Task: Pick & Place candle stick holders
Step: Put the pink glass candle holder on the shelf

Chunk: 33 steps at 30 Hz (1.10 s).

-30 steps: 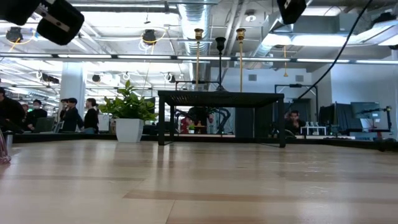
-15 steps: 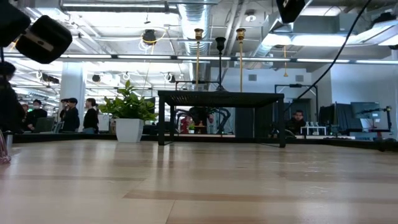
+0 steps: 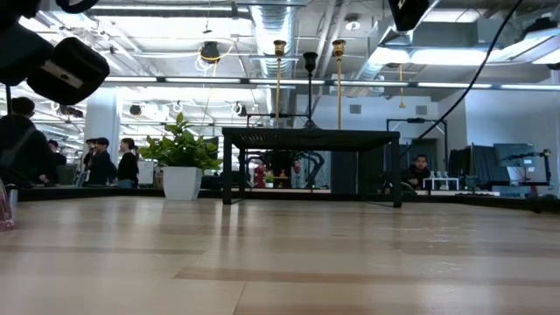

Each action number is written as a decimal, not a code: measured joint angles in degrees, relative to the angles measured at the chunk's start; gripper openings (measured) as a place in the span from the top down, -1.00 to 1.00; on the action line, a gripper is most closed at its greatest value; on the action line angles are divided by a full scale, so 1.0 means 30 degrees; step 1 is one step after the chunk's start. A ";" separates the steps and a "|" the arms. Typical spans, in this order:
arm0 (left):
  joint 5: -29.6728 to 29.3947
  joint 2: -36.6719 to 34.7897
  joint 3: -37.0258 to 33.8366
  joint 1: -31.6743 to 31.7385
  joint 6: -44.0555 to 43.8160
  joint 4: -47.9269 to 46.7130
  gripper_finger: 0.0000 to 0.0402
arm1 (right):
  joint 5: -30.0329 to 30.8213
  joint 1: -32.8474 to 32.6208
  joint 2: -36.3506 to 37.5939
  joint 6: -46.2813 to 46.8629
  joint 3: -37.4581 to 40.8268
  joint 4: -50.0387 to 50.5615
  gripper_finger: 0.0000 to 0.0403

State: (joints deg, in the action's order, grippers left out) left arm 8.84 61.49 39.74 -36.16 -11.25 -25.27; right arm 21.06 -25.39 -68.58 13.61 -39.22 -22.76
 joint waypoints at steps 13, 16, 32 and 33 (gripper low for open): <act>-0.0113 0.0885 0.0002 0.0000 -0.1029 0.1142 0.40 | -0.0029 -0.0015 0.0000 -0.0001 0.0000 0.0168 1.00; -0.0498 0.1126 -0.0005 0.0000 -0.1078 0.1207 0.43 | -0.0033 -0.0015 0.0000 -0.0001 0.0000 0.0168 1.00; -0.0582 0.2727 -0.0034 0.0007 -0.1901 0.3050 0.51 | -0.0058 -0.0029 0.0000 -0.0005 0.0000 0.0393 1.00; -0.0753 0.2727 -0.0034 0.0003 -0.1901 0.3065 0.53 | -0.0058 -0.0029 0.0000 -0.0004 0.0000 0.0398 1.00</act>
State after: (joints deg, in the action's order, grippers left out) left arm 6.58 69.67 39.64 -36.15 -16.95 -16.07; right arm 20.88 -25.47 -68.58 13.60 -39.22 -21.57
